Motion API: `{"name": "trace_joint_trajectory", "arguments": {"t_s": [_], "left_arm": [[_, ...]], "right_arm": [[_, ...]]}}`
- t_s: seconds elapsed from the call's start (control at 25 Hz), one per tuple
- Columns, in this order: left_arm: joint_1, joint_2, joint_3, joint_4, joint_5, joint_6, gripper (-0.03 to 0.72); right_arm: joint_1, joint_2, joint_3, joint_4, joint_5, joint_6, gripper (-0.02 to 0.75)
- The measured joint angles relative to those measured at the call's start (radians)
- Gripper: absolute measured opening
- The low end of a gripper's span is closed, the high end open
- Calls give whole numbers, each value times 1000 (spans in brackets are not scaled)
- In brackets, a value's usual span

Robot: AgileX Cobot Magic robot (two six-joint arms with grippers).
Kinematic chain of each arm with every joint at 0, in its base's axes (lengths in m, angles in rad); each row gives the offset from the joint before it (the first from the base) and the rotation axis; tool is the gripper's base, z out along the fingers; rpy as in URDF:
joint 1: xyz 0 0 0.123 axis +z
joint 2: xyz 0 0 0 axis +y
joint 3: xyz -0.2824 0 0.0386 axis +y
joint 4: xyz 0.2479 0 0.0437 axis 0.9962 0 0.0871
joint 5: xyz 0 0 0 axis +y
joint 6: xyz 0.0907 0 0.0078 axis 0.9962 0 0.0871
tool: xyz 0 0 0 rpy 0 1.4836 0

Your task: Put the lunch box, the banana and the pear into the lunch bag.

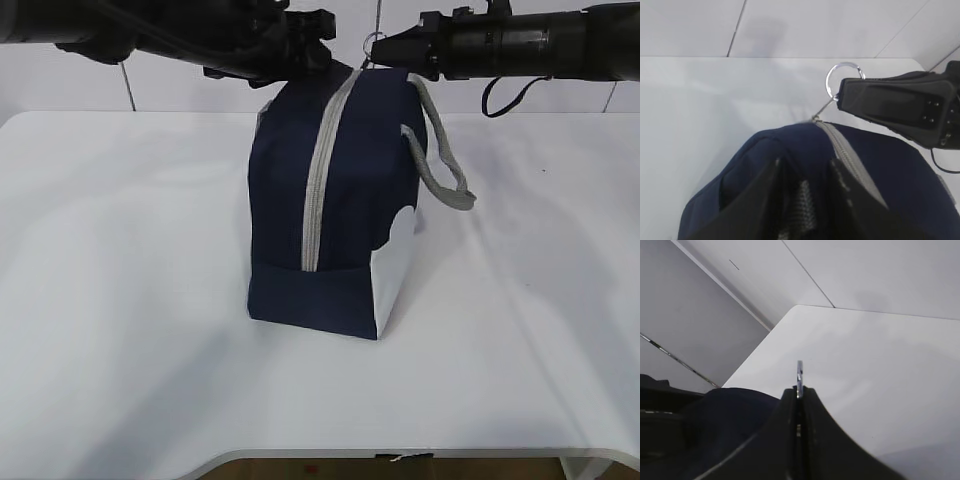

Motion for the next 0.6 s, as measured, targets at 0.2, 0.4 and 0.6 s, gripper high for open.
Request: {"name": "trace_joint_trajectory", "arguments": {"t_s": [0.2, 0.4, 0.6], "left_arm": [[-8, 10, 0, -6, -2, 1, 78], [-8, 14, 0, -6, -4, 1, 19], [-8, 5, 0, -6, -2, 8, 18]], "right_arm": [[0, 0, 0, 0, 0, 0, 6], [0, 0, 0, 0, 0, 0, 6], [0, 0, 0, 0, -15, 29, 6]]}}
